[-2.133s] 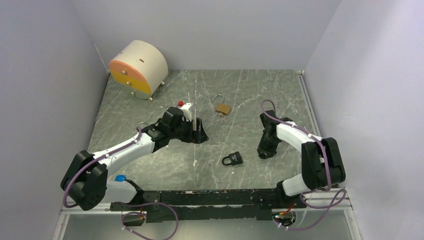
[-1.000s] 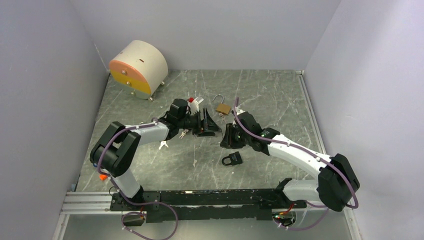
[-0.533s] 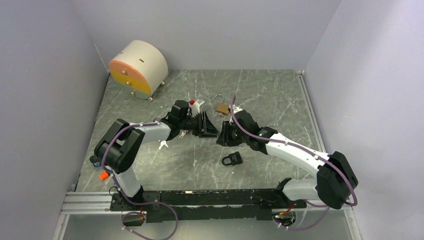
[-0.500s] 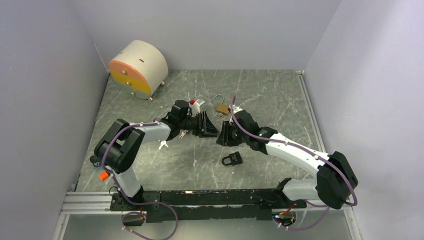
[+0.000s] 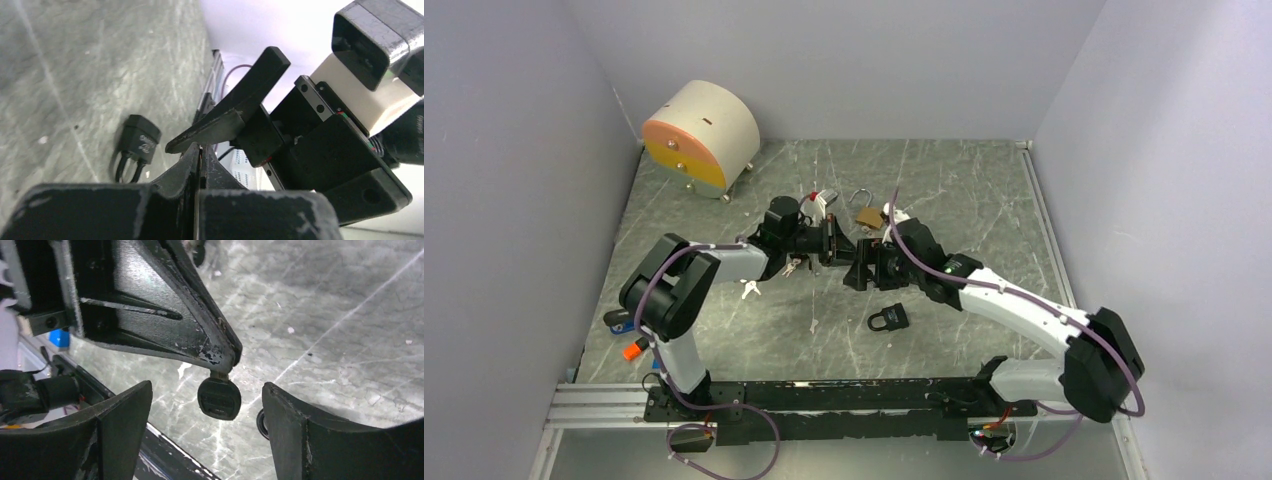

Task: Unlock with the key
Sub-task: Pick up the key from the center of the board.

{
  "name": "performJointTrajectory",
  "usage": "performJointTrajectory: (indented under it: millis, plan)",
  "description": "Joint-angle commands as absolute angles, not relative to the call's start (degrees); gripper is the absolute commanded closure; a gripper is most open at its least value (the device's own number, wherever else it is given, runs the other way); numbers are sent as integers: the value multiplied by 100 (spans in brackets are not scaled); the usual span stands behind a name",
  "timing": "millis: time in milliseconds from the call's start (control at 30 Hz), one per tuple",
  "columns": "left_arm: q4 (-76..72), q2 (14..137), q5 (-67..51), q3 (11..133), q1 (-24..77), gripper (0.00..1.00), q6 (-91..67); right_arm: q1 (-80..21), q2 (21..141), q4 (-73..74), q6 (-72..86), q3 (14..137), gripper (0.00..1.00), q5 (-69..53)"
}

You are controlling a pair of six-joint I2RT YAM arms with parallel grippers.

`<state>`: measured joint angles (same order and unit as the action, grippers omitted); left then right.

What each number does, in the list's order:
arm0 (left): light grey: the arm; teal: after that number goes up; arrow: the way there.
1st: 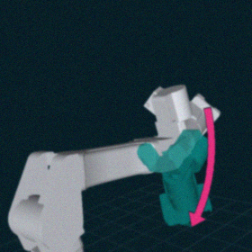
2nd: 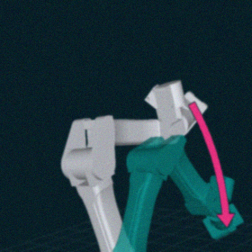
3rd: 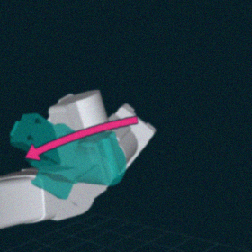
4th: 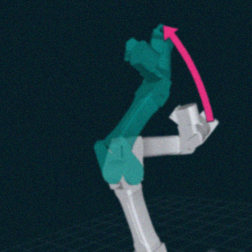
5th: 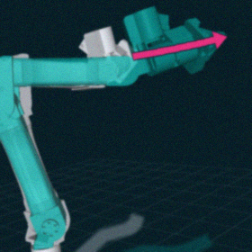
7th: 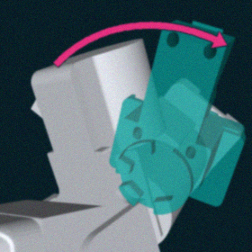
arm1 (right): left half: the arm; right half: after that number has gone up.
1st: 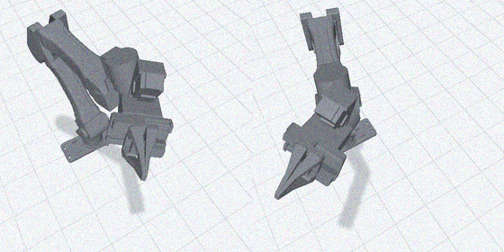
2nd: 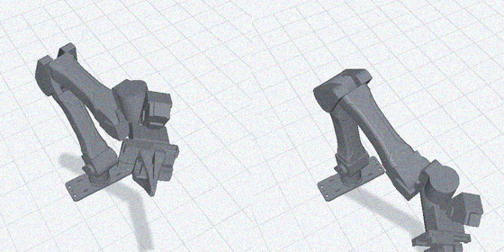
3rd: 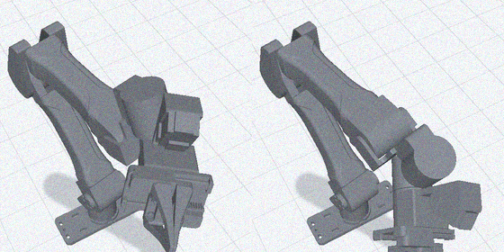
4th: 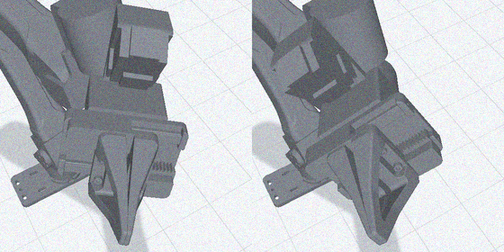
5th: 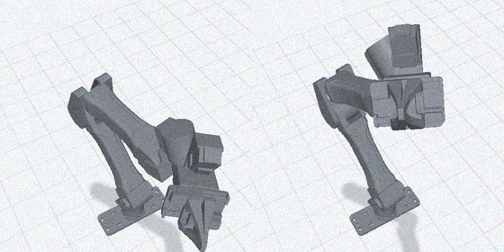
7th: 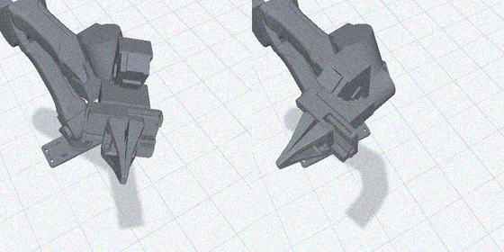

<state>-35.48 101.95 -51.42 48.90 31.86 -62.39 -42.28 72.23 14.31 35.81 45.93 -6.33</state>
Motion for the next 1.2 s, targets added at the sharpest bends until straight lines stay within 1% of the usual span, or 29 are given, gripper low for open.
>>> performJointTrajectory:
  millis: [0, 33, 133, 233, 367, 533, 633, 733, 833, 867, 933, 1000, 1100, 1167]
  plan:
    - [-5006, 9879, -5653, 5080, 3174, 97, -6764, -4246, 6219, 436, 3981, 4383, 10, -674]
    - [-5207, 9831, -5699, 5099, 3158, 97, -6879, -4206, 5974, 152, 4159, 4201, 5, -680]
    - [-5758, 9684, -5790, 5196, 3116, 98, -7336, -4026, 5309, -681, 4800, 3671, 4, -823]
    - [-6168, 9564, -5731, 5282, 3110, 97, -7864, -3991, 4843, -1418, 5187, 3305, 9, -846]
    - [-6765, 9466, -5506, 5341, 3101, 97, -8708, -3983, 4593, -1559, 5473, 3181, 18, -687]
    - [-7087, 9355, -5247, 5306, 3103, 98, -9239, -3983, 4518, -2014, 5673, 3165, 40, -669]
    - [-7212, 9306, -5168, 5287, 3098, 98, -9427, -3986, 4566, -2305, 5719, 3202, 49, -688]
    - [-7222, 9237, -5127, 5261, 3103, 98, -9461, -3988, 4712, -2445, 5725, 3302, 55, -740]
    - [-7134, 9154, -5103, 5218, 3100, 98, -9429, -3986, 4831, -2594, 5767, 3363, 65, -797]
    - [-7105, 9130, -5092, 5199, 3102, 97, -9424, -3986, 4864, -2659, 5788, 3365, 70, -820]
    - [-7066, 9085, -5065, 5173, 3101, 97, -9401, -3988, 4909, -2667, 5788, 3408, 84, -847]
    - [-6977, 9035, -5077, 5166, 3100, 97, -9333, -3982, 4912, -2563, 5766, 3424, 93, -800]
    - [-6568, 8881, -5086, 5145, 3102, 98, -9057, -3988, 4811, -2424, 5726, 3360, 99, -649]
    - [-6112, 8718, -5077, 5091, 3101, 94, -8715, -3982, 4734, -2255, 5637, 3333, 100, -540]
